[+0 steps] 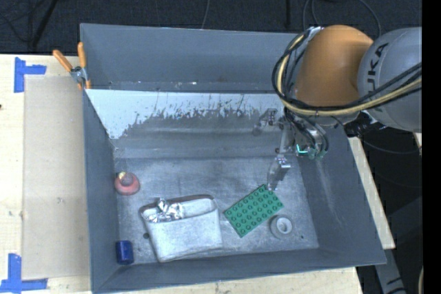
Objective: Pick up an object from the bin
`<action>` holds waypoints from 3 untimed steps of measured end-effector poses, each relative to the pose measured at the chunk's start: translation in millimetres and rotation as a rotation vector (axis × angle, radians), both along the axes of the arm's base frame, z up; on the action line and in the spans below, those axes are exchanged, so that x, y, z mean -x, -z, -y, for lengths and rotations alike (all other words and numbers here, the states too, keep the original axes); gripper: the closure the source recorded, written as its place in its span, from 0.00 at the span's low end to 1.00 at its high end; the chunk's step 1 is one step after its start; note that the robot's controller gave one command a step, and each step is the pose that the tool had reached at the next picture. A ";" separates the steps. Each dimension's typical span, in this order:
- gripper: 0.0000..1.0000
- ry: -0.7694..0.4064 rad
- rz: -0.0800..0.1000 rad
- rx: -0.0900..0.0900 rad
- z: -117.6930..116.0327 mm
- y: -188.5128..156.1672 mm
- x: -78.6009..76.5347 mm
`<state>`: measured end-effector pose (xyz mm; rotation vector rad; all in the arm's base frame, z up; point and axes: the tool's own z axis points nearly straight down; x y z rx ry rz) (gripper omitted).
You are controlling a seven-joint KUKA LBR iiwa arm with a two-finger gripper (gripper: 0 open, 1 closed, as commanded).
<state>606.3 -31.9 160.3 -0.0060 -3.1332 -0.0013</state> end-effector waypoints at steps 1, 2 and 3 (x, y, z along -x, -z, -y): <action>0.00 -0.086 -0.006 -0.001 18.0 76.3 89.0; 1.00 -0.088 0.010 0.002 18.2 70.7 83.3; 1.00 -0.136 0.017 0.001 16.8 -52.5 73.8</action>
Offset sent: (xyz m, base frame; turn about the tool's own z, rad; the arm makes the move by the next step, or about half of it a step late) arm -0.0839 -0.0177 -0.0714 -0.0877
